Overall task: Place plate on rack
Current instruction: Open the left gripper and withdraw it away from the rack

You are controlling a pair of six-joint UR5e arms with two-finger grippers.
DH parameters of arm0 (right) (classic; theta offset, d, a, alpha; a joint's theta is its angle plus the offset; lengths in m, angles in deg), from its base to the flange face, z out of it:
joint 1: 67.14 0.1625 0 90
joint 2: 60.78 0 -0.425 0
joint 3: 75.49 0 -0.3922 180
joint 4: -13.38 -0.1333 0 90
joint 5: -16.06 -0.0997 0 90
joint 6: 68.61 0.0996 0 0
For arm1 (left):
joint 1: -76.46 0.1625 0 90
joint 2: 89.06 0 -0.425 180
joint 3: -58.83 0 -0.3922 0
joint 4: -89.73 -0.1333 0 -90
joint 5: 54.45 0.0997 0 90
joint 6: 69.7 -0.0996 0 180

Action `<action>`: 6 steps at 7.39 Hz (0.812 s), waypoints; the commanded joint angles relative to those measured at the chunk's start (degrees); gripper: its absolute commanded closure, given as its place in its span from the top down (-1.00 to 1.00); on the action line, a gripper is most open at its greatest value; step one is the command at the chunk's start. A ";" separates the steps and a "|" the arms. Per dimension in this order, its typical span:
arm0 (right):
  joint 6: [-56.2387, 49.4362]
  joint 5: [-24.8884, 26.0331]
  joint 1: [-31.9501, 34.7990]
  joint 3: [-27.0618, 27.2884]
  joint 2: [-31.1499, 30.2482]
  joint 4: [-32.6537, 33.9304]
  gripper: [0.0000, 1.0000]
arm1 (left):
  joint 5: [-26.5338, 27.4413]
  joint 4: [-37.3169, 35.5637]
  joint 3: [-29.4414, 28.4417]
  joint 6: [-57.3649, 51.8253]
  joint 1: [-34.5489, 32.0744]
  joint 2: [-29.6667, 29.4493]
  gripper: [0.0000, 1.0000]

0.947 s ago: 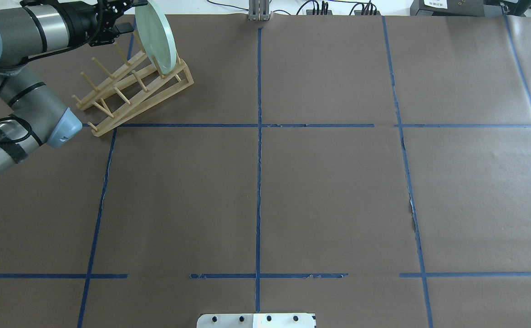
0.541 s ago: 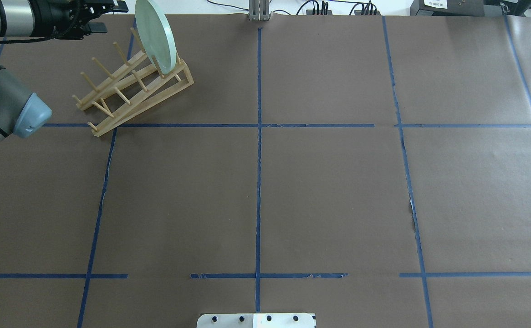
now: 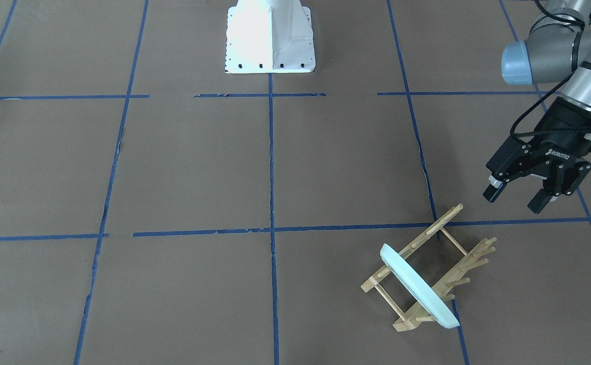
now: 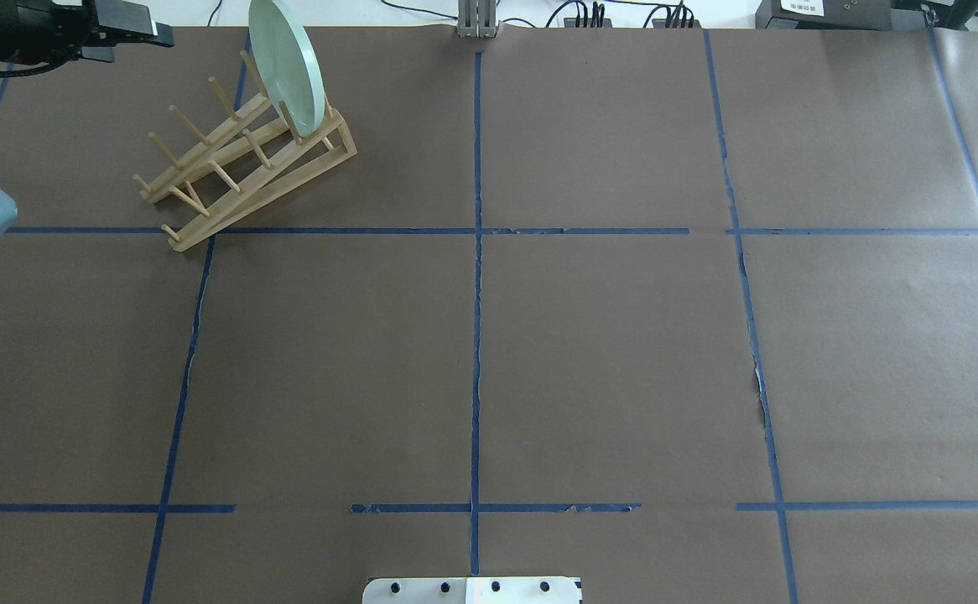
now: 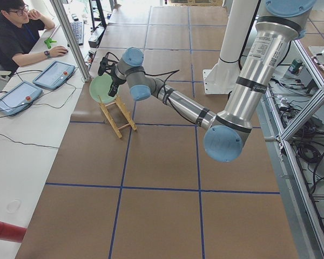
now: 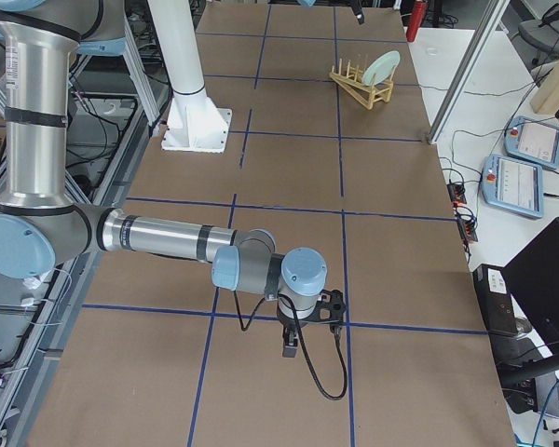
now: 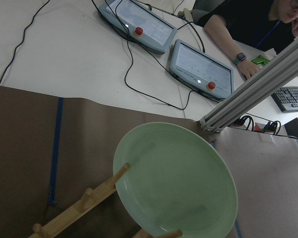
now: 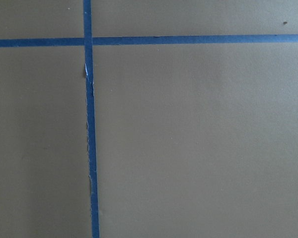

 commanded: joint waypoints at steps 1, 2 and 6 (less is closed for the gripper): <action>0.08 0.00 -0.04 0.00 0.00 0.00 1.00 | -0.17 -14.85 1.51 -20.61 -3.94 0.51 1.00; -0.01 0.00 0.05 0.00 0.00 0.00 1.00 | -0.08 -19.27 1.16 -28.11 -5.43 0.77 1.00; 0.08 0.00 -0.04 0.00 0.00 0.00 1.00 | -12.27 -20.28 -5.49 -42.35 -16.21 11.13 1.00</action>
